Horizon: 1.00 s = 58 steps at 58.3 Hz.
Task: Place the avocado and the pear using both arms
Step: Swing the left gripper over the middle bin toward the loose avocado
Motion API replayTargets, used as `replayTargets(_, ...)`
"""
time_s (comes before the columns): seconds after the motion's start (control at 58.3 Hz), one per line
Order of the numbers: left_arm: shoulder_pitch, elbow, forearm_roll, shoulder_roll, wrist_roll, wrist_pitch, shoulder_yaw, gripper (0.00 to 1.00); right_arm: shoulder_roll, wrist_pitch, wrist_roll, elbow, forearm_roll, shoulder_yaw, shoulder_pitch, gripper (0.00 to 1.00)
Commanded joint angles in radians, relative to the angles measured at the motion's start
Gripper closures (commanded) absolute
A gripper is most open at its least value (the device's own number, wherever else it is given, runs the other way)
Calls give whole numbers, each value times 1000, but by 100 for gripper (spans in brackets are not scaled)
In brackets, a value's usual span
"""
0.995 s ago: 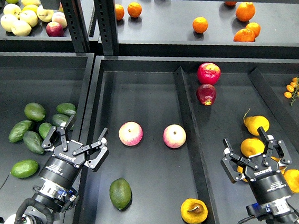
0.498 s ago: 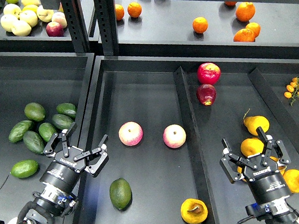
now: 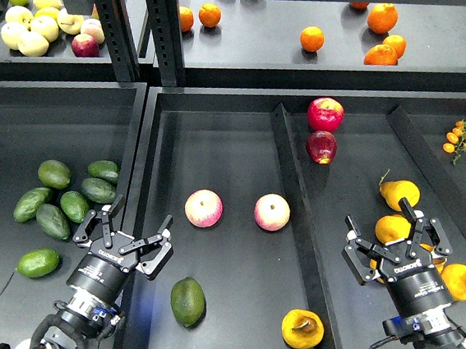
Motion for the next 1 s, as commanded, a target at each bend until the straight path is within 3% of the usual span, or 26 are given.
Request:
replayTargets(0.0, -33, -2, 66, 36, 40, 0, 7, 0, 0, -8, 0, 0, 0, 0, 13, 1)
replayTargets(0.206, -81, -2, 153, 95, 83, 0, 38, 1, 0, -8, 0, 0, 0, 0, 27, 1)
replayTargets(0.6, -251, -17, 279, 270, 189, 0, 219, 1, 0, -43, 0, -3, 2, 15, 53, 1)
replayTargets(0.772, -412, -12, 328, 395, 189, 0, 352, 1, 0, -106, 0, -11, 0, 34, 96, 1)
replayTargets(0.841, -506, -12, 339, 461, 189, 0, 453, 1, 0, -132, 0, -17, 0, 37, 118, 1)
replayTargets(0.858, -600, -12, 340, 513, 189, 0, 541, 1, 0, -152, 0, -26, 0, 37, 136, 1)
replayTargets(0.892, -665, -11, 340, 539, 189, 0, 603, 1, 0, -164, 0, -31, 0, 37, 148, 1)
replayTargets(0.978, -760, -11, 342, 569, 189, 0, 706, 1, 0, -196, 0, -36, -2, 37, 165, 1)
